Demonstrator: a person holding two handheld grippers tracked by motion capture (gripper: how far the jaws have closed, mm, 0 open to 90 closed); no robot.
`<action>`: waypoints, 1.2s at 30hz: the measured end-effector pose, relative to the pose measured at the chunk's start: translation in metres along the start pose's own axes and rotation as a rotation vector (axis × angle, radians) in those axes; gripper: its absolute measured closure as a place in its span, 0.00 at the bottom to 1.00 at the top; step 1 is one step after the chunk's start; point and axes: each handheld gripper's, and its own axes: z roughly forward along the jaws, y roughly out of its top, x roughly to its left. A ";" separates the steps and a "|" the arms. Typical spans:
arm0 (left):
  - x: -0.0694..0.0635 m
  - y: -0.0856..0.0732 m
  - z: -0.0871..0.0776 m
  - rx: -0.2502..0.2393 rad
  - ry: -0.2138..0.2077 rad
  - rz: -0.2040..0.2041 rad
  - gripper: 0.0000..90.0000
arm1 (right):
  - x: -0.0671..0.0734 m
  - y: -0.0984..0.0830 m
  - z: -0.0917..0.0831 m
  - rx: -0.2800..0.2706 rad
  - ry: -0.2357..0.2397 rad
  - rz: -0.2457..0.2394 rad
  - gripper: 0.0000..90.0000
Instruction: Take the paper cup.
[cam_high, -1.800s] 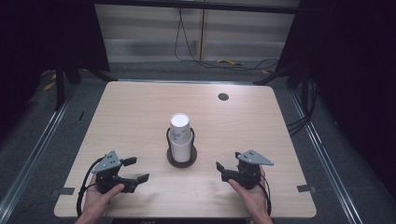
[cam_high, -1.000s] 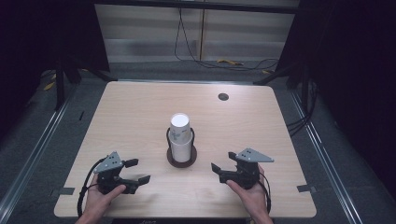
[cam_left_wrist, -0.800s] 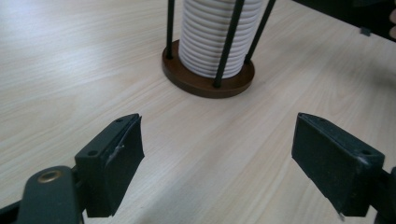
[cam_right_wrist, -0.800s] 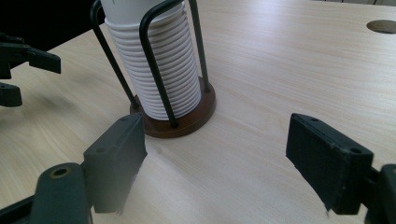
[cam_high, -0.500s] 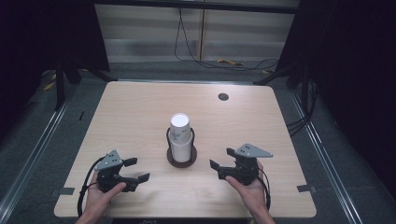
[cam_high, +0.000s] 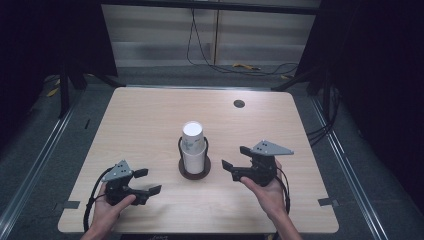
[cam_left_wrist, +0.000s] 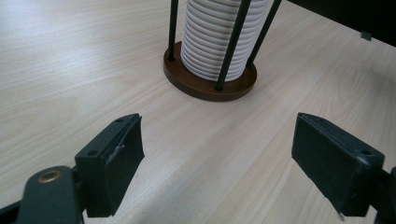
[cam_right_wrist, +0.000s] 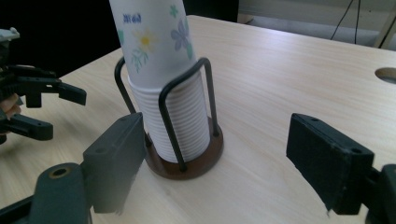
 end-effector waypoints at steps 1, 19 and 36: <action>0.000 0.000 0.000 0.002 0.002 0.001 0.19 | 0.000 0.003 0.001 -0.002 0.005 -0.005 0.21; -0.001 -0.001 -0.001 0.003 -0.022 0.012 0.19 | 0.019 0.054 0.029 0.003 0.121 -0.060 0.21; -0.006 -0.003 0.001 0.014 -0.047 0.022 0.19 | 0.023 0.071 0.054 0.057 0.147 -0.099 0.26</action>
